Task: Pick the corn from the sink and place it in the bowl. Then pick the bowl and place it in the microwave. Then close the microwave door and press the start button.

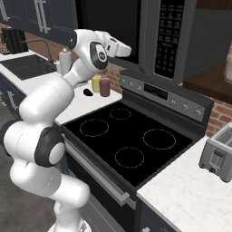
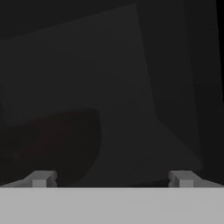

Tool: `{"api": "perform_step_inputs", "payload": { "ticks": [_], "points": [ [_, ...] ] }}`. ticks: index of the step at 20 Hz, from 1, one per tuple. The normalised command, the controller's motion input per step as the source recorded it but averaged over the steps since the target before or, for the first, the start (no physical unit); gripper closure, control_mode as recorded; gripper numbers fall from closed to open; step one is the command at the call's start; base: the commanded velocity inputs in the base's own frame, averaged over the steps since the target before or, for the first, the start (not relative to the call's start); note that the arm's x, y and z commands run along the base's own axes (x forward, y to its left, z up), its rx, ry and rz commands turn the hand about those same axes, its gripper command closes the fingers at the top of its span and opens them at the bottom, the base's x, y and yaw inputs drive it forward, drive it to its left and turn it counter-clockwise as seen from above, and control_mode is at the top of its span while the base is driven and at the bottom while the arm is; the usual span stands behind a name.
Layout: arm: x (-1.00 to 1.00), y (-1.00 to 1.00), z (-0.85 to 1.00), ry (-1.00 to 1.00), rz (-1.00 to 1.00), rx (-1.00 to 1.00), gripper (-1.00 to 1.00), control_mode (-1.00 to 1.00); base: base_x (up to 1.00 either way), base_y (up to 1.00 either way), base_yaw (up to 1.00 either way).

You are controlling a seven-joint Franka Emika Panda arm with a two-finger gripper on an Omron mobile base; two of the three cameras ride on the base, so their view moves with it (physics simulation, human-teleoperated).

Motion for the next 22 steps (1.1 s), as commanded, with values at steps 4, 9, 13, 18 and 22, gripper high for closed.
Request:
{"api": "perform_step_inputs", "payload": {
  "ticks": [4,9,13,18,22],
  "points": [
    [0.21,-0.11,0.0,-0.04,0.02,0.02,-1.0,-1.0,0.0,0.0,0.0],
    [-0.56,0.22,0.07,-0.13,0.02,-0.03,-1.0,-1.0,0.0,0.0,0.0],
    [-0.75,0.12,0.19,-0.01,0.02,-0.04,-1.0,-1.0,0.0,0.0,0.0],
    [-0.87,0.06,0.0,0.0,0.04,-0.04,-1.0,-1.0,0.0,0.0,0.0],
    [-0.99,0.09,0.0,0.0,0.05,-0.07,1.0,-1.0,0.0,0.0,0.0]
  ]
}}
